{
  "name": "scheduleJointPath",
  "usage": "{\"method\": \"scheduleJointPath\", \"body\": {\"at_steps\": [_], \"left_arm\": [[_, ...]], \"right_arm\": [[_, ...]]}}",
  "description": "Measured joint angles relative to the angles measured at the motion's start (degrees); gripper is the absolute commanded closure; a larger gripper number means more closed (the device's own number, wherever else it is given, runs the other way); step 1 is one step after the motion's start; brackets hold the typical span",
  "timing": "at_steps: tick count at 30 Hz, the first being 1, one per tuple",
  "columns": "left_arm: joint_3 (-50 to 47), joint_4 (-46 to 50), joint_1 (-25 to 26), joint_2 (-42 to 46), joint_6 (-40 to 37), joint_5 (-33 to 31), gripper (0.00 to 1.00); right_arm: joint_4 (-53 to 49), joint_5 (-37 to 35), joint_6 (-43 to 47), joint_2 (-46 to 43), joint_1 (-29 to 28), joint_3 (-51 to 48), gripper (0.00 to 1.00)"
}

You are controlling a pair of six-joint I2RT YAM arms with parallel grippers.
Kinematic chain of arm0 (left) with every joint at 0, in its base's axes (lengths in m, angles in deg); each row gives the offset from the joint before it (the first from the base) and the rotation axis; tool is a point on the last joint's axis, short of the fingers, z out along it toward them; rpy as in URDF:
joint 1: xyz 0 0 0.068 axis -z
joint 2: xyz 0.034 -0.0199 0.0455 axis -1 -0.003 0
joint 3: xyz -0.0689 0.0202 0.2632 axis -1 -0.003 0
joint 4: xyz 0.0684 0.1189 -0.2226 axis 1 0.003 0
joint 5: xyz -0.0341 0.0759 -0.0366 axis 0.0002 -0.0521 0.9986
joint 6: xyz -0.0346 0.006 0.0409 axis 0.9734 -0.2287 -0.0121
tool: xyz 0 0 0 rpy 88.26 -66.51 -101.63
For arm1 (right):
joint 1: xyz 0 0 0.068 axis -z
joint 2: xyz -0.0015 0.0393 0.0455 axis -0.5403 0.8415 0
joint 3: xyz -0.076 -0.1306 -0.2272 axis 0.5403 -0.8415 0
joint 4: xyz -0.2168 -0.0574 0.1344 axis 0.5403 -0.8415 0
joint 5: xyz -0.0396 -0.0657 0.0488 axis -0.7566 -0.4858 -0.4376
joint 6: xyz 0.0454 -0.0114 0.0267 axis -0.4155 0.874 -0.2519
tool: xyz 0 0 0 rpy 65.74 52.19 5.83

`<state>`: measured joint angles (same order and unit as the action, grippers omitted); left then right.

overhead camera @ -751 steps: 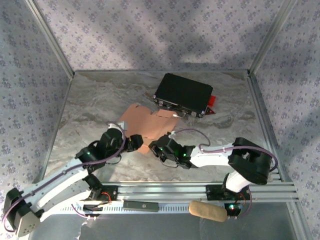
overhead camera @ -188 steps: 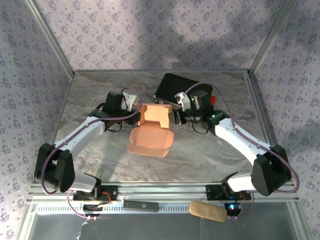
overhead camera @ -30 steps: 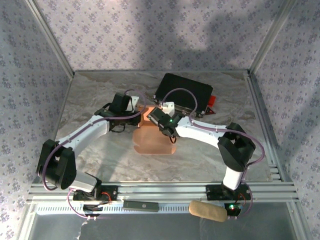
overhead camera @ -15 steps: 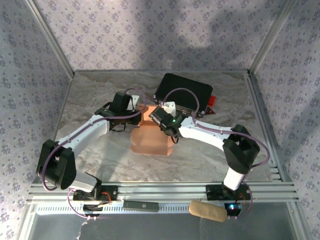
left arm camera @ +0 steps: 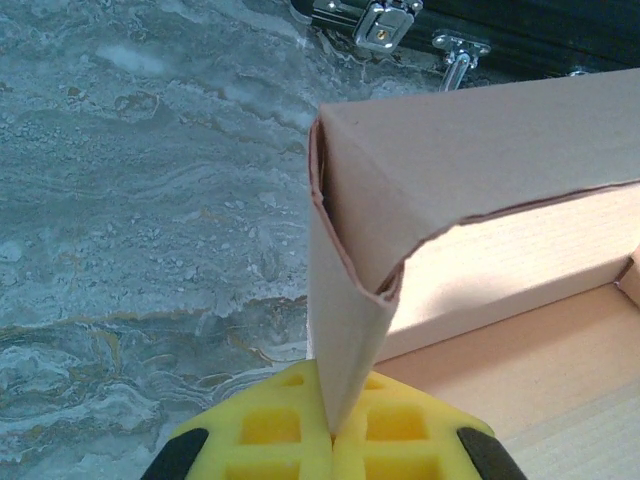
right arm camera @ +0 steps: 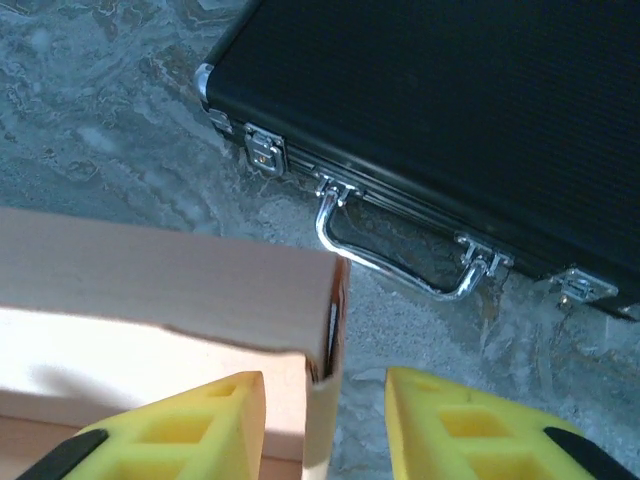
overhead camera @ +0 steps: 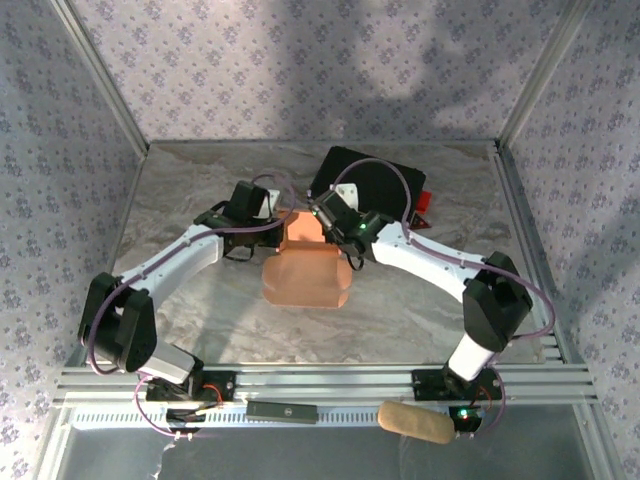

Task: Fold the paper box

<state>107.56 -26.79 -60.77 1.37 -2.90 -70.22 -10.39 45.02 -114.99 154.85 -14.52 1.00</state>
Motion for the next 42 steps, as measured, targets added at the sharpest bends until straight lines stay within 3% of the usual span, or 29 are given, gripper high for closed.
{"method": "scheduleJointPath", "body": {"at_steps": [6,13,27,38,42], "left_arm": [[0.1,0.1,0.0,-0.1,0.0,0.0,1.0],[0.2,0.5,0.4,-1.1,0.3,0.3,1.0],[-4.0,-6.6,1.1,-3.2,1.7,-0.9,1.0],[-7.6,-13.7,1.3,-5.6,1.6,-1.3,0.76],[-7.7,-15.5,0.9,-5.9,0.8,-1.7,0.75]], "right_arm": [[-1.1,-1.4,-0.1,4.2,0.6,2.7,0.72],[-1.4,-2.6,-2.4,6.6,0.5,2.9,1.0],[-4.9,-4.0,-5.9,8.2,-0.7,3.9,1.0],[-5.2,-2.3,-5.2,10.1,-0.3,3.7,1.0],[-5.2,-1.9,-4.7,10.6,-0.3,3.7,1.0]]}}
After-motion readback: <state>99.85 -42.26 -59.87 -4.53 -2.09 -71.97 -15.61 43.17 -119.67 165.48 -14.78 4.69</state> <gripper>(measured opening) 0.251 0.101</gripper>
